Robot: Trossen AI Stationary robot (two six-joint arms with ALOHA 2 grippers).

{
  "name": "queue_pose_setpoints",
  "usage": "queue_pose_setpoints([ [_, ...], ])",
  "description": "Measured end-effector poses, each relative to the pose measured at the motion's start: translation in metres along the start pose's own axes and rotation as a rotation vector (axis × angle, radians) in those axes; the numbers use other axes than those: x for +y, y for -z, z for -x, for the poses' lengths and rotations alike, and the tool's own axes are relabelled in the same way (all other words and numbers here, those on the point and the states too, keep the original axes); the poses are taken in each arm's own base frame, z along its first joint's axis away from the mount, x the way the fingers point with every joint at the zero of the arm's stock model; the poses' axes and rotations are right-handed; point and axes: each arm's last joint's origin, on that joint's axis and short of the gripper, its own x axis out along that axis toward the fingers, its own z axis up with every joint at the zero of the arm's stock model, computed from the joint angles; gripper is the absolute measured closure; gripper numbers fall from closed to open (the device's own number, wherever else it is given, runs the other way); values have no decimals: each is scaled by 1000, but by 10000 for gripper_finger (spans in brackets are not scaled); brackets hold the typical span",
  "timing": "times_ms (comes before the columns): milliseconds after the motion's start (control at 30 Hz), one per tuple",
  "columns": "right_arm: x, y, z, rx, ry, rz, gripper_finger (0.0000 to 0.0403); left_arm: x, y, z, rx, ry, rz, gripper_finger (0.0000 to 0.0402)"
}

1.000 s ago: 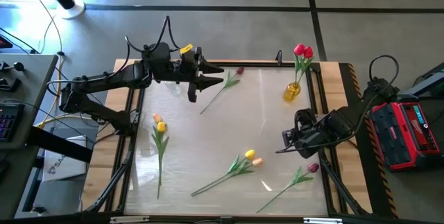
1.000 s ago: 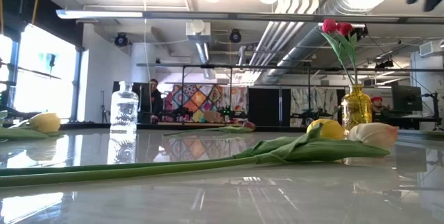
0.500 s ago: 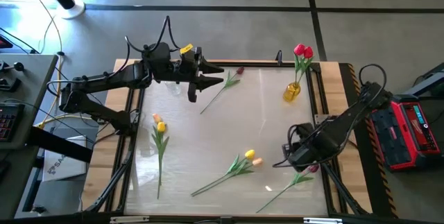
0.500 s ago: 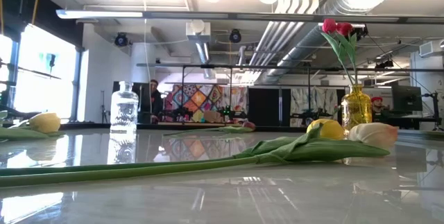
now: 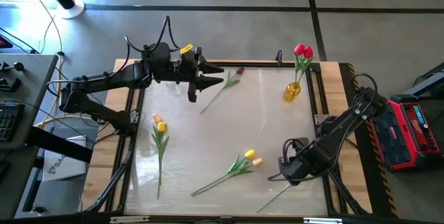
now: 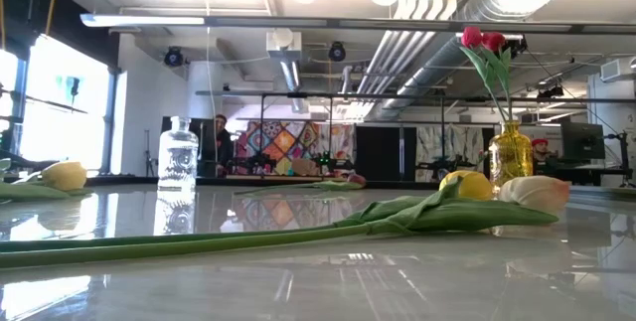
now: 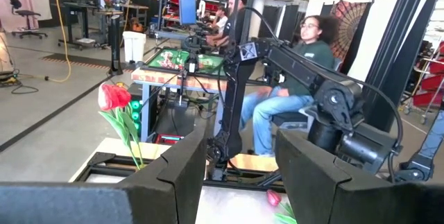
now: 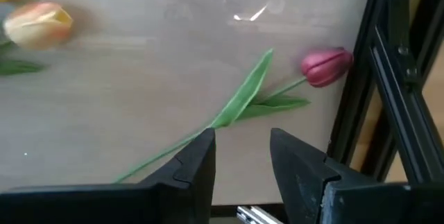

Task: Sort flowers into vase by color
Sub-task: Put the bottom dark red tulip into the yellow vase

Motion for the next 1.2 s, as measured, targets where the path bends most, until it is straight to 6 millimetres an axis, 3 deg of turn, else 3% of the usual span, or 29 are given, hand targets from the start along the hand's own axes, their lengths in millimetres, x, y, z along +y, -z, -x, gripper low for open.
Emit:
queue_pose_setpoints([
  [567, 7, 20, -8, 99, -36, 8, 277, 0, 0, 0, 0, 0, 0, 238],
  [833, 19, 33, -21, 166, -45, 18, 277, 0, 0, 0, 0, 0, 0, 238],
  [1200, 21, 47, -44, 137, 55, -12, 277, 0, 0, 0, 0, 0, 0, 238],
])
